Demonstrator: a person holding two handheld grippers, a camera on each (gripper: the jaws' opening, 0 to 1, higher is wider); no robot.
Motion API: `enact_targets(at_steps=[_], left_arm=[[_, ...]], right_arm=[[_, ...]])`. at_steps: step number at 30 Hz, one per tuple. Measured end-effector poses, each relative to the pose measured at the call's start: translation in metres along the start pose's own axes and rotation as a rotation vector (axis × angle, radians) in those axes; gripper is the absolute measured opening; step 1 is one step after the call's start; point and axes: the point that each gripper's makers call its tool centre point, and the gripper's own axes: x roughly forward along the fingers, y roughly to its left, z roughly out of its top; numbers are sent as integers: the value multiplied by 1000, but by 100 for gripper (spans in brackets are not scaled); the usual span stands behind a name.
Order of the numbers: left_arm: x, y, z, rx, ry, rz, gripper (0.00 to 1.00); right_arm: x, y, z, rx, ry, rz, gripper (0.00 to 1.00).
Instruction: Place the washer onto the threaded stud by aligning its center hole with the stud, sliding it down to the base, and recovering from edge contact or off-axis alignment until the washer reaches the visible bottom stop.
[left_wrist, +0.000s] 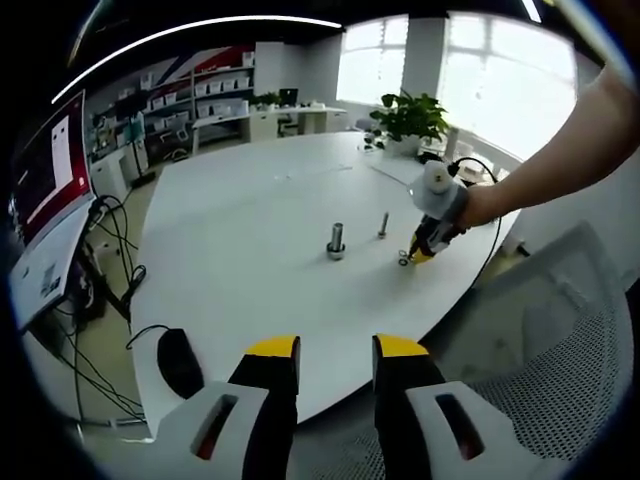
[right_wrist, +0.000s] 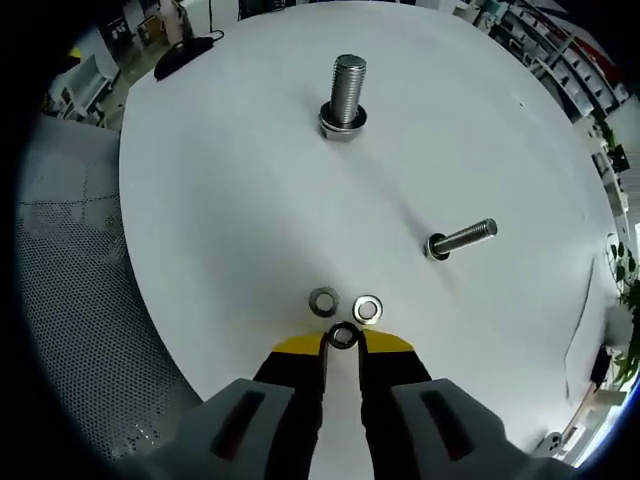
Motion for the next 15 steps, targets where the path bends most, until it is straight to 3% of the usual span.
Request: enact_targets(at_steps=[4,8,15], left_arm=[[0,0,0,0,-2,0,27],[0,0,0,2,1,-1,27],[0,1,1,1,-3,3,27]], right_arm=[[-1,-2,0,-4,20,-4,14],[-6,-8,5,42,1,-3,14],[-21,-22,12,36,-24,-29,14]])
